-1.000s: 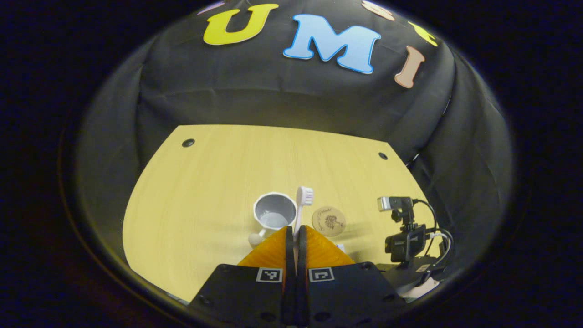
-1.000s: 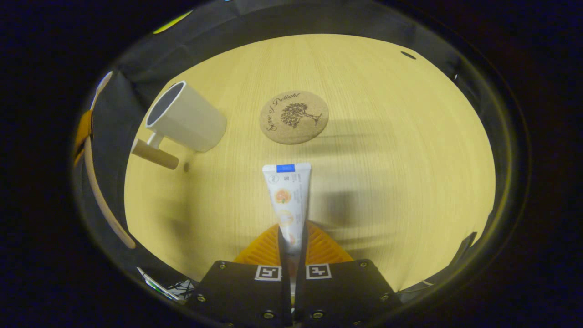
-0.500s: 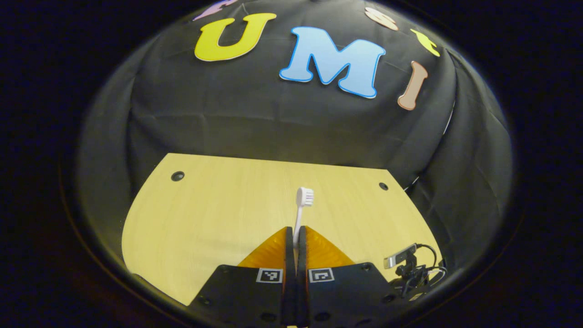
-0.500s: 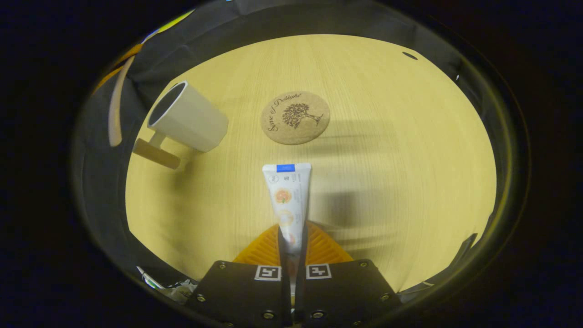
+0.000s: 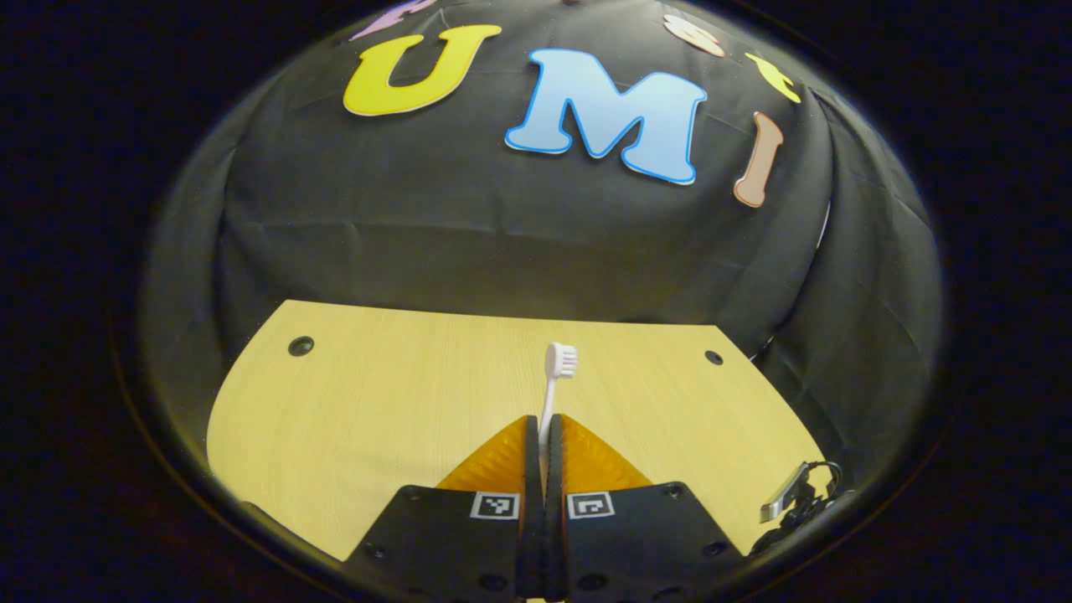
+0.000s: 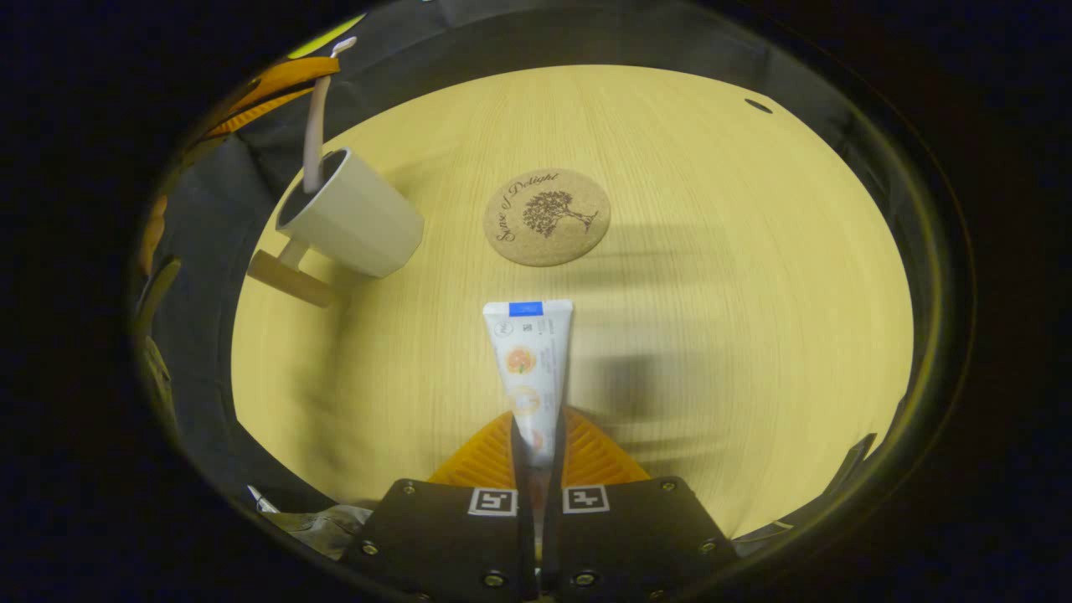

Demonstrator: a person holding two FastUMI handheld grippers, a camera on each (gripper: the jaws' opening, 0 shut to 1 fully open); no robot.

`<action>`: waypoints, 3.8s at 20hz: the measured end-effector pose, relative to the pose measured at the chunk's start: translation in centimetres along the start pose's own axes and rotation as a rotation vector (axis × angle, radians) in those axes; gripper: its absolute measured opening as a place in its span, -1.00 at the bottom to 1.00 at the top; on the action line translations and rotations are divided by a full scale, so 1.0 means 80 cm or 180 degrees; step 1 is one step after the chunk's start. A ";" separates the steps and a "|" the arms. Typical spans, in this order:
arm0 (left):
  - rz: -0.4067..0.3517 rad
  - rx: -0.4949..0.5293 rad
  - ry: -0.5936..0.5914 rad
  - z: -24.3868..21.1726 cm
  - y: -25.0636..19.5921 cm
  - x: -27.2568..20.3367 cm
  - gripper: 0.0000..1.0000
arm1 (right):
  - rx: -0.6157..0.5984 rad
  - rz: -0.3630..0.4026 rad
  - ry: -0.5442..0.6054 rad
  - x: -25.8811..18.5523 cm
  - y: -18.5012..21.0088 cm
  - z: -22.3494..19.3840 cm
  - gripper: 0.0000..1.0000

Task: Put the toothbrush and toothpaste on the desktop into the cup, then pick up the cup and place it on the coaster on the desktop.

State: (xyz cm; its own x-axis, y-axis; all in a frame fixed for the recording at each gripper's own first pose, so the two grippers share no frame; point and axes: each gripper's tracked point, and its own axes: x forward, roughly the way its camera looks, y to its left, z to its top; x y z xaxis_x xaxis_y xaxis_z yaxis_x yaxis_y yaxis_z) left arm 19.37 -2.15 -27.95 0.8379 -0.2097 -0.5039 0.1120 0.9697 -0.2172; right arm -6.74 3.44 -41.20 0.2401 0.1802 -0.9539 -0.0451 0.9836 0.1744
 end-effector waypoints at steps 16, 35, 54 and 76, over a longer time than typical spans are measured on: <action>0.0067 0.0058 0.0270 -0.073 0.023 -0.013 -0.34 | 0.0008 -0.0026 0.0001 0.000 0.001 0.000 -0.89; 0.0225 -0.0020 0.0296 -0.111 0.082 -0.137 0.18 | 0.0587 0.0125 -0.0332 -0.034 0.019 0.055 -0.89; 0.0723 -0.0327 0.0345 -0.167 0.259 -0.292 0.18 | 0.0731 0.0623 -0.1356 -0.095 0.174 0.266 -0.89; 0.0935 -0.0437 0.0492 -0.206 0.253 -0.357 0.19 | -0.0079 0.0264 -0.2525 -0.054 0.194 0.263 -0.61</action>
State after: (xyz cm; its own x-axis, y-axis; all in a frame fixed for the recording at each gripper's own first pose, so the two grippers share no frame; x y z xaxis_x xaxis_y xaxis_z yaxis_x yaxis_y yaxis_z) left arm -11.13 21.40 -31.75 0.7317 0.0487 -0.6798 -0.2032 0.9677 -0.1494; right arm 11.91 17.96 -29.22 0.8530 0.2091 -0.4781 -0.1125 0.9684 0.2228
